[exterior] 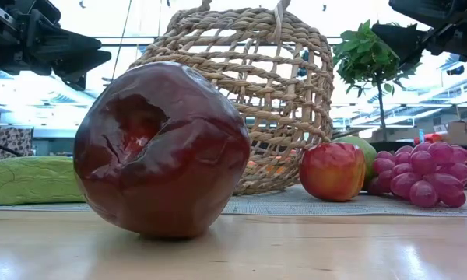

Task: Build produce basket

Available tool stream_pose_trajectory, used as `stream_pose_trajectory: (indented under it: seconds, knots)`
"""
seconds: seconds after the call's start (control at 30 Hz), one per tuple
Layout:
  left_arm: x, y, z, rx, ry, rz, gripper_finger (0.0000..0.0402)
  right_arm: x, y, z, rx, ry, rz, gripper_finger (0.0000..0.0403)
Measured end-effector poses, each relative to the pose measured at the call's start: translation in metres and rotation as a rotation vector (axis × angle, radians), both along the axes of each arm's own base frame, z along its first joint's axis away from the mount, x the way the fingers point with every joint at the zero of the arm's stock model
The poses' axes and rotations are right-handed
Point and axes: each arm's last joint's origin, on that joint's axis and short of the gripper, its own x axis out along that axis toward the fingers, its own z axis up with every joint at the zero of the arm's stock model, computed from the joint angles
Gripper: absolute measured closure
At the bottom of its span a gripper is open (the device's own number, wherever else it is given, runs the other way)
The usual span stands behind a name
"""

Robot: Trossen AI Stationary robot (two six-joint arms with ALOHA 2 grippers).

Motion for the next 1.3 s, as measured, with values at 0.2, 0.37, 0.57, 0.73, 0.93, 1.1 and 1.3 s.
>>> stream_pose_trajectory:
  seconds: [0.2,0.37,0.57,0.73,0.93,1.1,1.3]
  knots:
    - [0.0000,0.0000,0.0000,0.000,0.000,0.000,0.0253,0.0000,0.0000,0.0000,0.000,0.000,0.000,0.0128]
    - [0.0000,0.0000,0.0000,0.000,0.000,0.000,0.0249,0.0000,0.0000,0.0001,0.000,0.000,0.000,0.0128]
    - [0.0000,0.0000,0.0000,0.000,0.000,0.000,0.0252,0.0000,0.0000,0.0000,0.000,0.000,0.000,0.0128]
    - [0.0000,0.0000,0.0000,0.000,0.000,0.000,0.0254,0.0000,0.0000,0.0000,0.000,0.000,0.000,0.0128]
    - [0.0000,0.0000,-0.0001,0.000,0.001,0.000,0.0249,0.0000,0.0000,0.0000,0.000,0.000,0.000,0.0128]
    - [0.0000,0.0000,-0.0001,0.000,0.001,0.000,0.0252,0.0000,0.0000,0.0000,0.000,0.000,0.000,0.0128]
    - [0.0000,0.0000,-0.0001,0.000,0.001,0.001,0.0253,0.0000,0.0000,0.0000,0.000,0.000,0.000,0.0128]
